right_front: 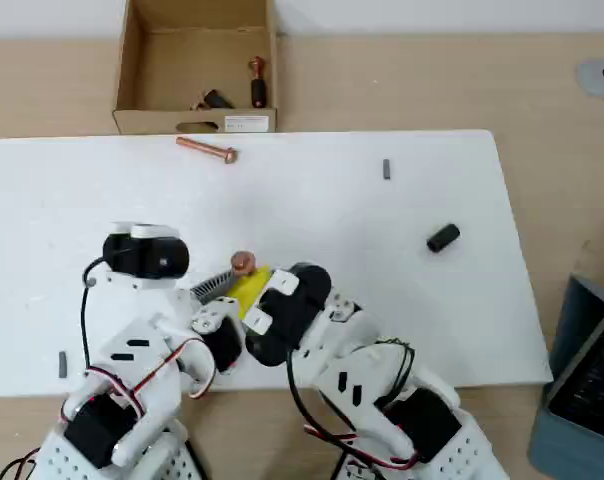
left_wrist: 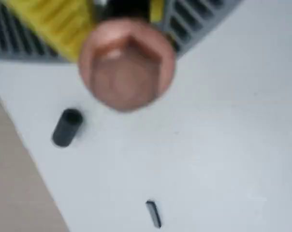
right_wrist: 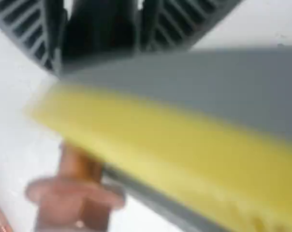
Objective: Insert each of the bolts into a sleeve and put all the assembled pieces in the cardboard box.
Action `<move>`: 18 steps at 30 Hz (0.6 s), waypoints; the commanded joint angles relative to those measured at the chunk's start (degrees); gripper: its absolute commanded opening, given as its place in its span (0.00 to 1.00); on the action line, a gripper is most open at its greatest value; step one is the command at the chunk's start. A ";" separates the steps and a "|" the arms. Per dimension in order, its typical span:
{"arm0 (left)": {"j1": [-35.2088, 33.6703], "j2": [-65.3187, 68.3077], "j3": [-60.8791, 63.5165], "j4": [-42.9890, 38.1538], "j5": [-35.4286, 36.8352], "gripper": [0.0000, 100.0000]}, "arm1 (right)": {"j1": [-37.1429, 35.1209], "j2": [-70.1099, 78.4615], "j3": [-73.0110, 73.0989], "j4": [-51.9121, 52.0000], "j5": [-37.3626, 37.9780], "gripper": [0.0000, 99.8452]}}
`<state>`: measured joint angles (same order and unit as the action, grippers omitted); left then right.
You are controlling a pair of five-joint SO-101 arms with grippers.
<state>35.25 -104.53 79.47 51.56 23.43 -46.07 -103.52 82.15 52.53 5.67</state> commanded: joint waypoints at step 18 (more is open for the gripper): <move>-8.18 0.13 -12.40 1.58 -9.67 0.25 | -0.75 -7.78 -4.18 -1.76 0.18 0.01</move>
<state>27.69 -104.18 71.82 52.88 14.37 -46.15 -103.52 81.89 52.35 5.67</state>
